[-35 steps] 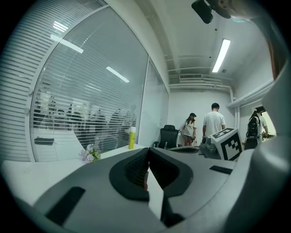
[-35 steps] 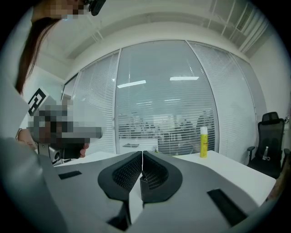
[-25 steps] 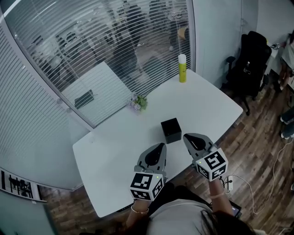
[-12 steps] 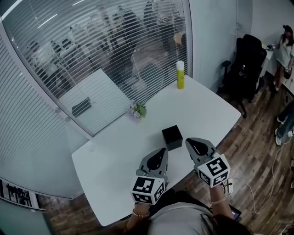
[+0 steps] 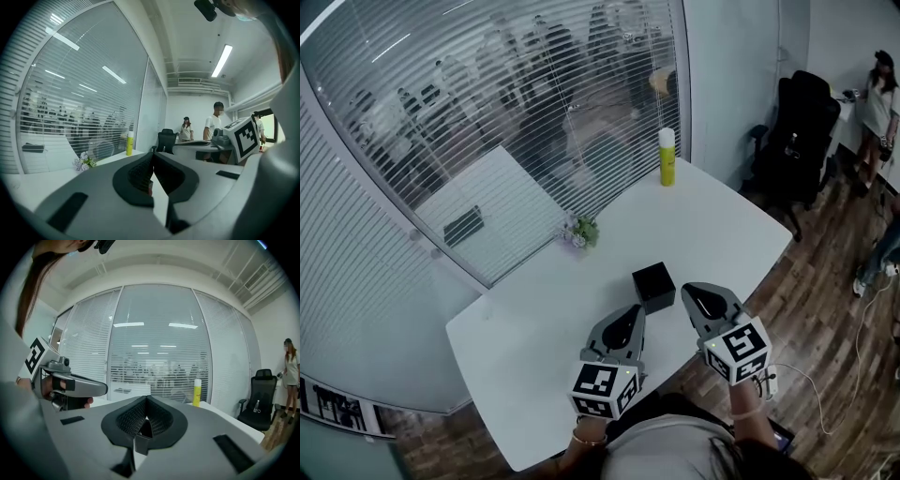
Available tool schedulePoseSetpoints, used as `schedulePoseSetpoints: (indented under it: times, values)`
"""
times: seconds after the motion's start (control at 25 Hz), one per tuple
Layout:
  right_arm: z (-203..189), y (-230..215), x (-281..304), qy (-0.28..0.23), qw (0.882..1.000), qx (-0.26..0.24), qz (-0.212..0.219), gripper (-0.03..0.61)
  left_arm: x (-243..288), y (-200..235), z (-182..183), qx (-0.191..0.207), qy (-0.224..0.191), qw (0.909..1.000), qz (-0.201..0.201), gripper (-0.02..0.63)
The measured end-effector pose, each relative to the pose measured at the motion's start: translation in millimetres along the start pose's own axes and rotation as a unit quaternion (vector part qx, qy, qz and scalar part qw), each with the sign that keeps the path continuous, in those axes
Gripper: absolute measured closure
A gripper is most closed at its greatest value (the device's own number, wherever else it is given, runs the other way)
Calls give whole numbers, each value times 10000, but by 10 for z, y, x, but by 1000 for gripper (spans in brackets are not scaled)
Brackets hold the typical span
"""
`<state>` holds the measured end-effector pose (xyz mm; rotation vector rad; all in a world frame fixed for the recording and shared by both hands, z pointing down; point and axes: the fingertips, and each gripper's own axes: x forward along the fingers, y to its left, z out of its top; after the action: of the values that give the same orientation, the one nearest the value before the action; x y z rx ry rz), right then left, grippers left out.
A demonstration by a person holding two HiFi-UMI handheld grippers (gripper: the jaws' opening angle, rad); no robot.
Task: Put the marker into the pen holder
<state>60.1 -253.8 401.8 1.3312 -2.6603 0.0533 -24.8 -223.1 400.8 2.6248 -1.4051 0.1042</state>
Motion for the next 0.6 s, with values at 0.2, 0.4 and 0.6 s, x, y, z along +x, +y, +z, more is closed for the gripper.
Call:
schedulePoseSetpoints:
  times: [0.2,0.4,0.6]
  values:
    - [10,-28,20,12,10000,35,-57,551,34,33,1,-47,35,10000,-31,594]
    - [34,-58,43,64,9999,39,-103,551,83,59,7,-116,87,9999,-82,594]
    - [-42,-99,55,157,9998,-31,-145,551,158,33,-78,-160,88,9997,-145,594]
